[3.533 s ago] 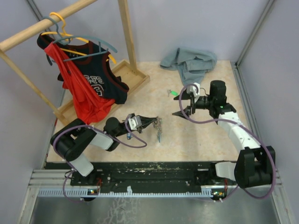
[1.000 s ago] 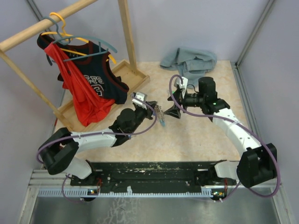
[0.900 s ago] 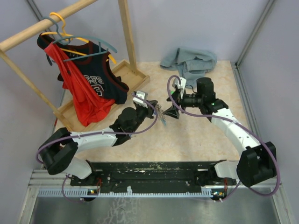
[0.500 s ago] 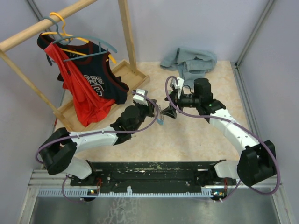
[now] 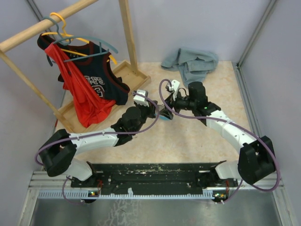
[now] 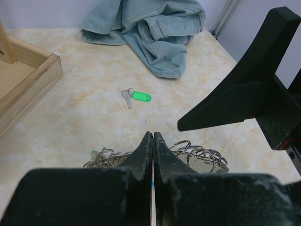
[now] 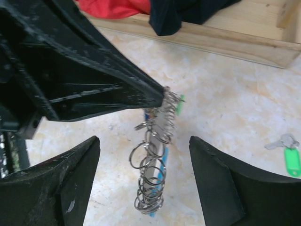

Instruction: Remove the keys from the keyring

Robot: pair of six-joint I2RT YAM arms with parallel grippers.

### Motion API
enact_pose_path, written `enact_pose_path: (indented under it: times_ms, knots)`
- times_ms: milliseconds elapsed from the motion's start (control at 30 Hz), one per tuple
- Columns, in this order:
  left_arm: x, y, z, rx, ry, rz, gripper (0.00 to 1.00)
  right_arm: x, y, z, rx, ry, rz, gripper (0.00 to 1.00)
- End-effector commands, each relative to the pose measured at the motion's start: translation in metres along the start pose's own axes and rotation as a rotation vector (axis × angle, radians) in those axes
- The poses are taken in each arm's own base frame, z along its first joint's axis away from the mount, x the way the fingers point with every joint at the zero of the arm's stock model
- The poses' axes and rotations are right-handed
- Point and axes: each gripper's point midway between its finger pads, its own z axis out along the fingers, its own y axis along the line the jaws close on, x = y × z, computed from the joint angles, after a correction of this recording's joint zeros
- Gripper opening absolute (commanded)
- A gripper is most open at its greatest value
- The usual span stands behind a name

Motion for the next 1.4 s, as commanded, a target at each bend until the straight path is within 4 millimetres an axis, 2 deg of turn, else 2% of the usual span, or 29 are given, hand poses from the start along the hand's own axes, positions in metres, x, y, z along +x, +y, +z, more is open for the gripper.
enact_pose_path:
  times_ms: [0,133,300,567,633,833,1000,1100,1267,1367]
  knots:
    - [-0.048,-0.02,-0.004,0.054,-0.107,-0.084,0.0,-0.02,-0.02,-0.002,0.113,-0.034,-0.056,0.76]
    - [-0.051,-0.027,-0.009,0.103,-0.108,-0.087,0.0,-0.026,-0.022,-0.011,0.103,-0.041,-0.083,0.76]
    - [-0.055,-0.035,-0.018,0.166,-0.111,-0.091,0.0,-0.025,-0.008,-0.025,-0.03,-0.064,-0.155,0.75]
    - [-0.059,-0.055,-0.037,0.321,-0.115,-0.082,0.0,-0.027,0.007,-0.031,-0.124,-0.085,-0.215,0.63]
    - [-0.059,-0.059,-0.042,0.355,-0.119,-0.075,0.0,-0.029,0.013,-0.035,-0.156,-0.098,-0.227,0.56]
    - [-0.063,-0.068,-0.055,0.438,-0.14,-0.069,0.0,-0.031,0.029,-0.043,-0.256,-0.121,-0.267,0.27]
    - [-0.065,-0.071,-0.067,0.499,-0.171,-0.05,0.0,-0.03,0.037,-0.046,-0.3,-0.123,-0.286,0.09]
    - [-0.063,-0.069,-0.073,0.513,-0.179,-0.023,0.0,-0.032,0.04,-0.049,-0.32,-0.127,-0.304,0.04]
    - [-0.062,-0.06,-0.087,0.532,-0.193,0.031,0.33,-0.035,0.044,-0.056,-0.349,-0.141,-0.311,0.03]
    - [-0.062,-0.059,-0.099,0.582,-0.208,0.084,0.46,-0.035,0.047,-0.057,-0.364,-0.143,-0.313,0.02]
